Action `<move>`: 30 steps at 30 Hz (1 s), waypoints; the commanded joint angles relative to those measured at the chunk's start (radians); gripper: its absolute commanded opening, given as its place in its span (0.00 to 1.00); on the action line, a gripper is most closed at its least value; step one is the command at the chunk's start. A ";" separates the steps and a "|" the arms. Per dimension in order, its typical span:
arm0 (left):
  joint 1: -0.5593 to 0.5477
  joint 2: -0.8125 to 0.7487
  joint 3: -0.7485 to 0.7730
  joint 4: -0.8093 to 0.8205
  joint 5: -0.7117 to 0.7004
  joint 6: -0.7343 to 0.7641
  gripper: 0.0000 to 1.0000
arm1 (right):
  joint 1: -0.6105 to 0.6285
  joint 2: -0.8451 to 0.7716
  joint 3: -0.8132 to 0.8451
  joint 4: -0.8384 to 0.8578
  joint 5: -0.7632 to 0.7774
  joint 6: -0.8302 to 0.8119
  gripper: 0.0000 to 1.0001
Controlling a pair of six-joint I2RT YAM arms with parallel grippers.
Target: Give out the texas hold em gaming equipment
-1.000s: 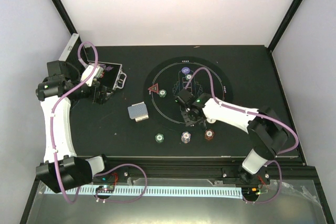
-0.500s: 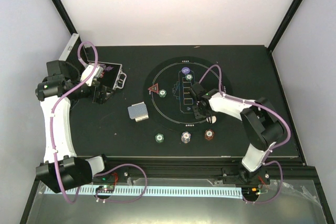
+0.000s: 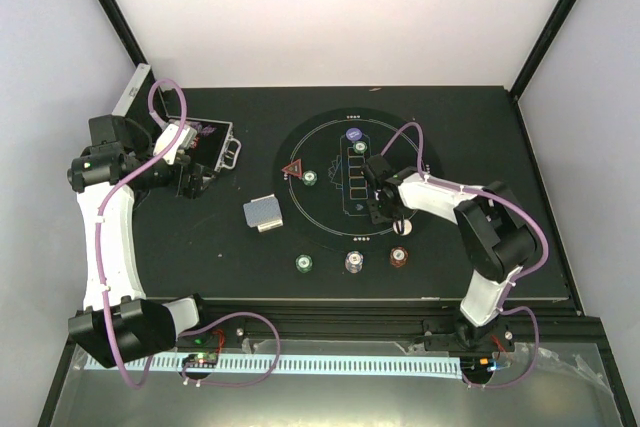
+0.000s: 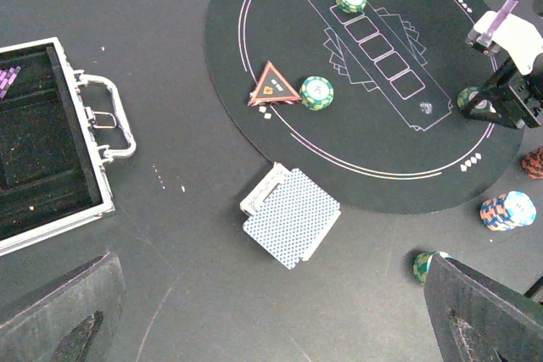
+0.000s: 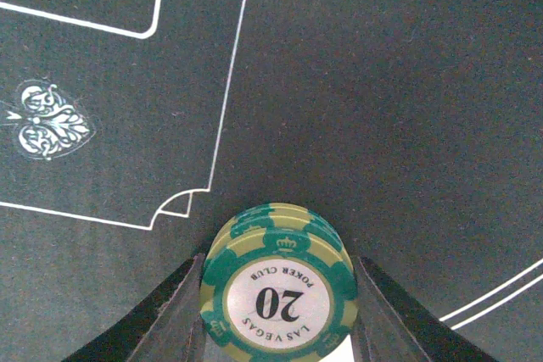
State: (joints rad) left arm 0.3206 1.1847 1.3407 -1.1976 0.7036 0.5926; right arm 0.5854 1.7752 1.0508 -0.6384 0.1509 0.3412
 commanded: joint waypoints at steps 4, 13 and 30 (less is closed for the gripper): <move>0.009 0.001 0.039 -0.028 0.021 0.029 0.99 | -0.018 -0.006 0.025 -0.005 0.025 -0.006 0.56; 0.009 0.001 0.040 -0.036 0.031 0.029 0.99 | 0.090 -0.151 0.133 -0.164 0.125 0.028 0.74; 0.010 -0.014 0.025 -0.037 0.039 0.024 0.99 | 0.486 -0.234 -0.005 -0.183 -0.002 0.256 0.83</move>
State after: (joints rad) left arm 0.3210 1.1843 1.3407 -1.2156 0.7113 0.6041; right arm 1.0672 1.5425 1.1084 -0.8387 0.1844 0.5396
